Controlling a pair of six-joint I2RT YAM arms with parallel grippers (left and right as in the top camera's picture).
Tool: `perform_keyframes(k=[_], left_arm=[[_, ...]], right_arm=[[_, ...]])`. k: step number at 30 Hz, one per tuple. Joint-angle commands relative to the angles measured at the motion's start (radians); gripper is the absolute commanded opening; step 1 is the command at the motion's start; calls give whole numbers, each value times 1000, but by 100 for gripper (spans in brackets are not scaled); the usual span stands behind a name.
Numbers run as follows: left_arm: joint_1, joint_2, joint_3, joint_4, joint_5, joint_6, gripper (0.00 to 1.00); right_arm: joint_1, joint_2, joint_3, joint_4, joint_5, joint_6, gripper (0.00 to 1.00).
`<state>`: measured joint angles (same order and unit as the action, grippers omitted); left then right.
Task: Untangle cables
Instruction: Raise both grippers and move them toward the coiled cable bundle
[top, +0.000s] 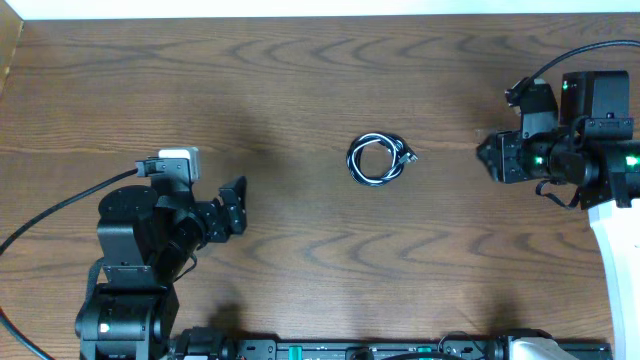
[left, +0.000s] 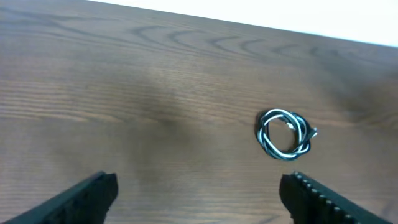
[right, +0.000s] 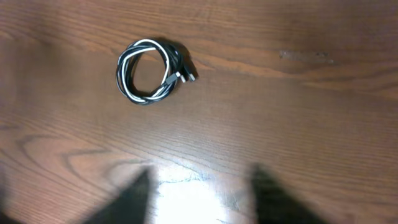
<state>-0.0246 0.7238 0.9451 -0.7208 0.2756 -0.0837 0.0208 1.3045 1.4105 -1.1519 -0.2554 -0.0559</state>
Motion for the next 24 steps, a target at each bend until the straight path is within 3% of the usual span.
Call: perform_keyframes(k=[1, 3, 5, 7, 16, 24], left_arm=[[-5, 0, 24, 2, 24, -8, 92], [-5, 0, 24, 4, 28, -8, 97], [-5, 0, 24, 14, 32, -8, 99], [-5, 4, 24, 26, 55, -8, 98], [-5, 124, 24, 101, 376, -8, 98], [-27, 327, 24, 183, 473, -3, 98]], right_arm=[[-4, 0, 17, 8, -5, -14, 41], [-4, 0, 17, 13, 3, -14, 59], [-4, 0, 17, 18, 18, -14, 89], [-4, 0, 17, 24, 21, -14, 99], [-4, 6, 16, 57, 21, -17, 99], [-4, 29, 16, 56, 9, -61, 99]])
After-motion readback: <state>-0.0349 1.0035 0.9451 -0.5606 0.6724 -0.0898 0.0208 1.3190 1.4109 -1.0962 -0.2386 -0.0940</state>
